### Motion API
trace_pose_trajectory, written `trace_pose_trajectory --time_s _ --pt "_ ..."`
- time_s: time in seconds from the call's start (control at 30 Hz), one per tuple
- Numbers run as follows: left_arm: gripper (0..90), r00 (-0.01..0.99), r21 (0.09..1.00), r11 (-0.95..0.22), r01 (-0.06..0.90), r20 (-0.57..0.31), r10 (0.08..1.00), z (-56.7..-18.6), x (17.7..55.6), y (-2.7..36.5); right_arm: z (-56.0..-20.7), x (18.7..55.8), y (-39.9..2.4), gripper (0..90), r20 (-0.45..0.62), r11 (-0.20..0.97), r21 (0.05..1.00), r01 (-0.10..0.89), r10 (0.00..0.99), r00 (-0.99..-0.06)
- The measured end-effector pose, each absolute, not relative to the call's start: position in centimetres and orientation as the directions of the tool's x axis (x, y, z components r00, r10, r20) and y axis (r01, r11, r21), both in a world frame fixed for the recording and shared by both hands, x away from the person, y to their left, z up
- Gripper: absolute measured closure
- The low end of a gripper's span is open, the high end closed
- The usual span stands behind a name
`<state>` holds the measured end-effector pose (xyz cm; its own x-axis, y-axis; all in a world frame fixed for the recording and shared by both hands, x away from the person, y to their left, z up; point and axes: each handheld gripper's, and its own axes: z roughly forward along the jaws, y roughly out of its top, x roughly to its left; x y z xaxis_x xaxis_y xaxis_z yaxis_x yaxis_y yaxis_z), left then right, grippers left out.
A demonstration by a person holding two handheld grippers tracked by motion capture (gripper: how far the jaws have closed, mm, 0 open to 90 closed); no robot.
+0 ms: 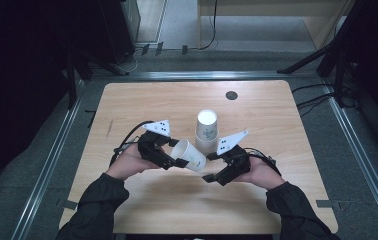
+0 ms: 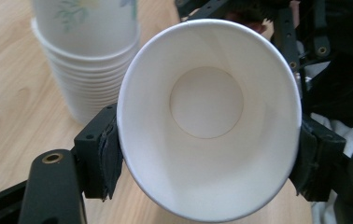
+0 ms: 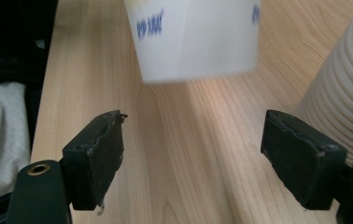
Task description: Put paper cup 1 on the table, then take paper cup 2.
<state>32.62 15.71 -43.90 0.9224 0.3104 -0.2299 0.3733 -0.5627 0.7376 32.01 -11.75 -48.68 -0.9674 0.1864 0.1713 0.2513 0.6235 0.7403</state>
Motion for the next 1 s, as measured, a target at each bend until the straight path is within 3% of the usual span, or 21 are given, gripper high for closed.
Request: trace_pose_trajectory --time_s 0.57,1.0 --pt "24.4 0.905 0.641 -0.659 0.393 -0.145 0.4 -43.9 33.9 18.4 -49.2 31.9 -13.0 21.2 0.135 0.622 0.729 0.288 0.282 -0.95" --pt "24.4 0.877 0.614 -0.658 0.436 -0.125 0.464 -44.1 35.2 20.8 -49.4 32.2 -13.7 21.2 0.12 0.622 0.718 0.313 0.333 -0.935"
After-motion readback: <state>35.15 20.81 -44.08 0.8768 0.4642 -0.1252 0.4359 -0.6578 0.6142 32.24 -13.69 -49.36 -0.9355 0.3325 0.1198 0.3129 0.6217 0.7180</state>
